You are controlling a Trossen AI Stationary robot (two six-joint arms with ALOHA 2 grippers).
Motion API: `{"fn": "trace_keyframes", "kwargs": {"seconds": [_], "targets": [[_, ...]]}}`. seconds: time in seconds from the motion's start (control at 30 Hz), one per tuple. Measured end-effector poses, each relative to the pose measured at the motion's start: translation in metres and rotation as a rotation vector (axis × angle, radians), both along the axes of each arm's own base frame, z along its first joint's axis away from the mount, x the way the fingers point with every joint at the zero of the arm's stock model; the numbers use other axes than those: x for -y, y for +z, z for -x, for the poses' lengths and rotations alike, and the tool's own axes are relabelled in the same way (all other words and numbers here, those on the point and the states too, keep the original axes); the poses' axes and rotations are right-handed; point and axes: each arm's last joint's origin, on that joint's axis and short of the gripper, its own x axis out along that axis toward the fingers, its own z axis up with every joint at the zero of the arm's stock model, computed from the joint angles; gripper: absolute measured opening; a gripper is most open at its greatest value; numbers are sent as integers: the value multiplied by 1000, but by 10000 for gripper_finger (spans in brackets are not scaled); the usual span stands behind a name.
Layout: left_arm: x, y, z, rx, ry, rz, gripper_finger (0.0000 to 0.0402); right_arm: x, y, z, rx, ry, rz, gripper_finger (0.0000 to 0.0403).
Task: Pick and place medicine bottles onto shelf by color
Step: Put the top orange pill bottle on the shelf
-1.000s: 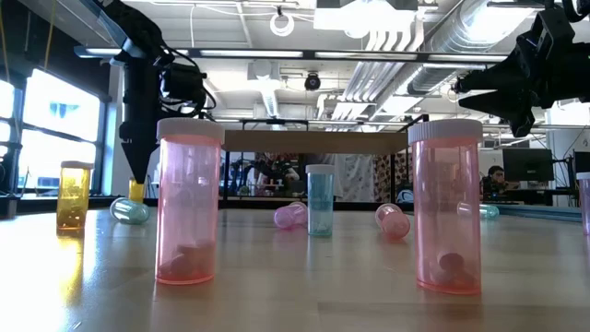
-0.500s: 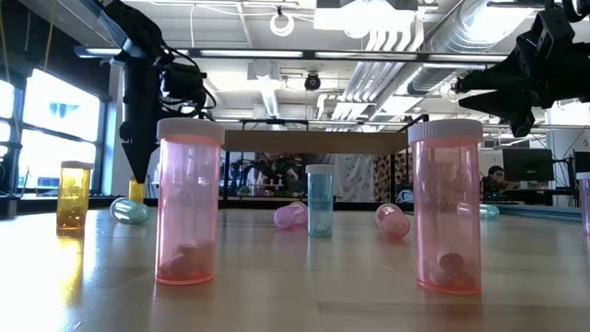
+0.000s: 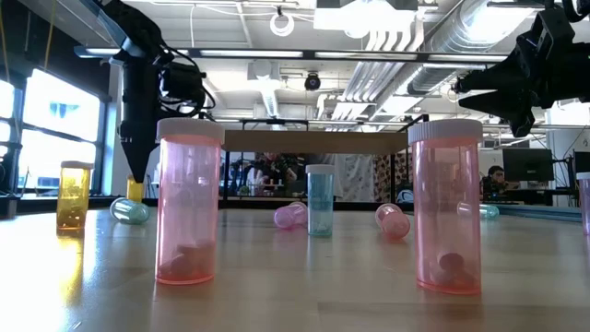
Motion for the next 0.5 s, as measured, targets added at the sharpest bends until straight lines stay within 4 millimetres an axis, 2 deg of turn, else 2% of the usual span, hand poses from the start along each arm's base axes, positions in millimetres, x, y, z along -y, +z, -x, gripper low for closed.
{"fn": "trace_keyframes", "kwargs": {"seconds": [0.5], "targets": [[11,18,10,32,93,-22,109,0,0,0,1,0,0,158]]}}
